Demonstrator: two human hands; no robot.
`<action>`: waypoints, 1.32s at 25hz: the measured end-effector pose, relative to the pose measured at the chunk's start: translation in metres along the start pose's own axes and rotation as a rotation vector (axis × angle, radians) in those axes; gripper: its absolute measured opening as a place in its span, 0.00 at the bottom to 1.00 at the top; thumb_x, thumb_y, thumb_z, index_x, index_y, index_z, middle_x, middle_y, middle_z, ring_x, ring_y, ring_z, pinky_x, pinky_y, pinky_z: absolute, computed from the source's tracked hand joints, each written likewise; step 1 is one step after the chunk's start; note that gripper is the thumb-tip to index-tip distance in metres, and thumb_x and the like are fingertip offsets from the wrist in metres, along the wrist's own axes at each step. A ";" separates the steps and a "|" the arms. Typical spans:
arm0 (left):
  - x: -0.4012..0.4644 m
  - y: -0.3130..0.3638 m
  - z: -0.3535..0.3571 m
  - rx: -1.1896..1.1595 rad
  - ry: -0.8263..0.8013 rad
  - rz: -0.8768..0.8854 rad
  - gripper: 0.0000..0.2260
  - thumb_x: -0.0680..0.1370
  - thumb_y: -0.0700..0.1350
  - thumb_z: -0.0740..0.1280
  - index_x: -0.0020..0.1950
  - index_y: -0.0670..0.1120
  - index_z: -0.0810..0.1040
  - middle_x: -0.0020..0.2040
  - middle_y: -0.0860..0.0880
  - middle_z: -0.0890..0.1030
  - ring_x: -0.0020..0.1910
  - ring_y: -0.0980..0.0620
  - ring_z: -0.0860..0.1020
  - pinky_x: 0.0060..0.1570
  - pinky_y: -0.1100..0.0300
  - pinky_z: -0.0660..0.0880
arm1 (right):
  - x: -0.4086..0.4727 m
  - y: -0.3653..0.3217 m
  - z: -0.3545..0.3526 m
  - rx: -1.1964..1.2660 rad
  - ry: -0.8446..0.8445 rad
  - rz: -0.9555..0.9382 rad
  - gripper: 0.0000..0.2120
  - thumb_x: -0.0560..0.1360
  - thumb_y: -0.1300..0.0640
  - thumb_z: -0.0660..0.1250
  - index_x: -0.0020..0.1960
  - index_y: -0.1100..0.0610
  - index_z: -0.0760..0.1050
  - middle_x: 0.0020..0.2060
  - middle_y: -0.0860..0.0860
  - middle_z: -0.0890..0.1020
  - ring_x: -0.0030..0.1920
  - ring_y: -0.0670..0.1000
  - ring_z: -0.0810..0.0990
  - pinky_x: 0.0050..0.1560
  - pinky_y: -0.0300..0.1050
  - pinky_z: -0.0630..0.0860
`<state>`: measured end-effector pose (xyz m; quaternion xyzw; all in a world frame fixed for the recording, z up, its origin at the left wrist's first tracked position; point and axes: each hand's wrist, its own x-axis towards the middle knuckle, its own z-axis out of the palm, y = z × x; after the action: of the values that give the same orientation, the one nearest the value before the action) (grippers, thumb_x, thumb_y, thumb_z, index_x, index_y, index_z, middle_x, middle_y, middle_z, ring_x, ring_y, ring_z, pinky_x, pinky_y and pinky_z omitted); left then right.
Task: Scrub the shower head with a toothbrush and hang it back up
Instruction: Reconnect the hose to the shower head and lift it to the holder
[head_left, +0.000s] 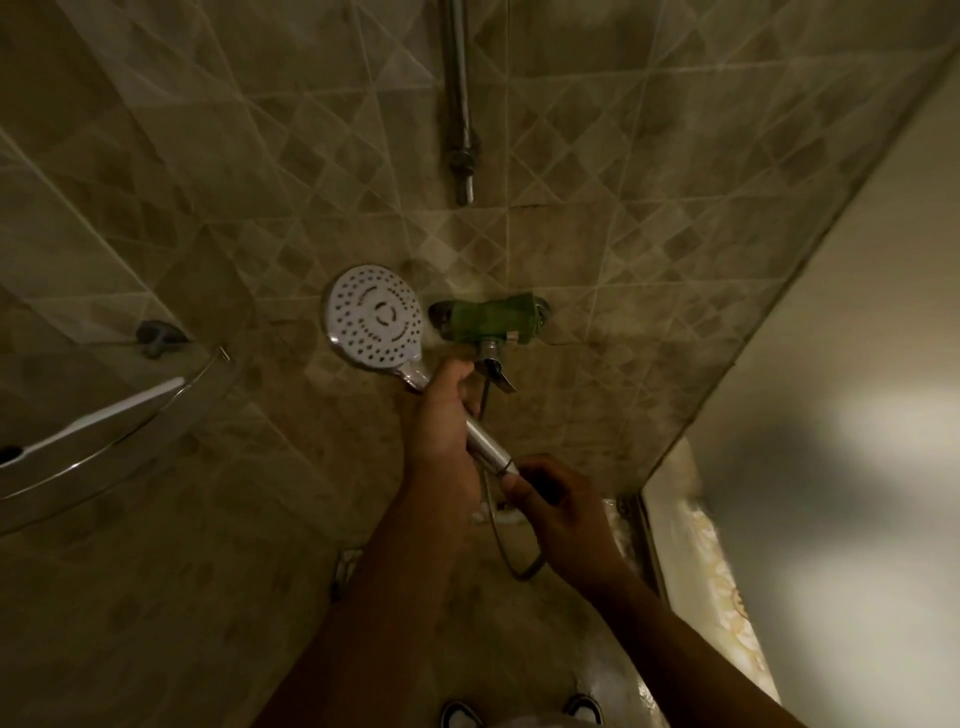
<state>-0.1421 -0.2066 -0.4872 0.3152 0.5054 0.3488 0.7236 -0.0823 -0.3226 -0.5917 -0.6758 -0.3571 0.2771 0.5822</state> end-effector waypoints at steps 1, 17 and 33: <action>0.002 0.000 -0.001 -0.009 -0.012 0.010 0.10 0.74 0.45 0.72 0.37 0.49 0.73 0.30 0.53 0.71 0.33 0.53 0.71 0.42 0.53 0.72 | 0.000 -0.002 0.000 -0.016 -0.021 -0.006 0.09 0.78 0.50 0.67 0.46 0.55 0.82 0.38 0.52 0.83 0.37 0.48 0.81 0.39 0.47 0.77; 0.004 0.001 0.001 0.158 -0.143 0.106 0.17 0.74 0.40 0.73 0.62 0.41 0.78 0.48 0.47 0.81 0.50 0.49 0.80 0.50 0.50 0.77 | 0.001 -0.010 0.000 0.272 0.042 0.185 0.10 0.80 0.52 0.63 0.46 0.55 0.81 0.34 0.53 0.77 0.34 0.50 0.72 0.33 0.39 0.68; 0.028 0.009 -0.015 -0.102 -0.537 -0.138 0.12 0.72 0.45 0.66 0.29 0.48 0.69 0.22 0.51 0.66 0.22 0.53 0.65 0.30 0.59 0.68 | -0.003 -0.006 0.013 0.542 -0.104 0.312 0.24 0.77 0.46 0.64 0.47 0.71 0.75 0.26 0.50 0.68 0.26 0.46 0.62 0.28 0.41 0.58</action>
<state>-0.1509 -0.1771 -0.4987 0.3245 0.2977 0.2277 0.8684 -0.0952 -0.3172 -0.5877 -0.5274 -0.1913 0.4825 0.6726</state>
